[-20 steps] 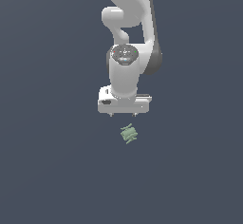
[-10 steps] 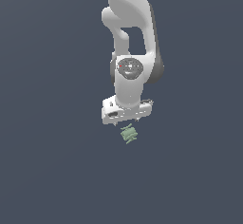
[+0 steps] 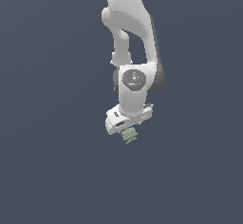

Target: Pick up the object and move it to a goal position.

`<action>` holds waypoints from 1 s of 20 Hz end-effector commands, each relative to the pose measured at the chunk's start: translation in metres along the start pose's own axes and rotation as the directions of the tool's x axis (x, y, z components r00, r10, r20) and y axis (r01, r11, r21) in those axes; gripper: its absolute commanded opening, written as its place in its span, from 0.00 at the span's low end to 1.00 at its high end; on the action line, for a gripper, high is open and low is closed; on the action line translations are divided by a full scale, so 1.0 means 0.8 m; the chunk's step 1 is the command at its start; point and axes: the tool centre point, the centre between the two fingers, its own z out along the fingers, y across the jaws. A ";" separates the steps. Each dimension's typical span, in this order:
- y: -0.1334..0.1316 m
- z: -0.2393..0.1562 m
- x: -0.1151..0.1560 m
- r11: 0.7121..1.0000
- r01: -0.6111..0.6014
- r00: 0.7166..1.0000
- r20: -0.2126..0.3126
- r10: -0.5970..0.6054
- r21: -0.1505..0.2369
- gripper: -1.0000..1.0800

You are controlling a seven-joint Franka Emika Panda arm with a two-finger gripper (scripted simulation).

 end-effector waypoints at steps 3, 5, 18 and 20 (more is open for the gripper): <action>-0.002 0.007 0.005 0.999 0.042 0.999 -0.002 -0.042 0.001 0.96; -0.002 0.008 0.005 0.999 0.048 0.999 -0.003 -0.048 0.001 0.96; -0.003 0.060 0.004 0.999 0.049 0.999 -0.003 -0.049 0.001 0.96; -0.003 0.068 0.004 0.999 0.049 0.999 -0.003 -0.049 0.001 0.96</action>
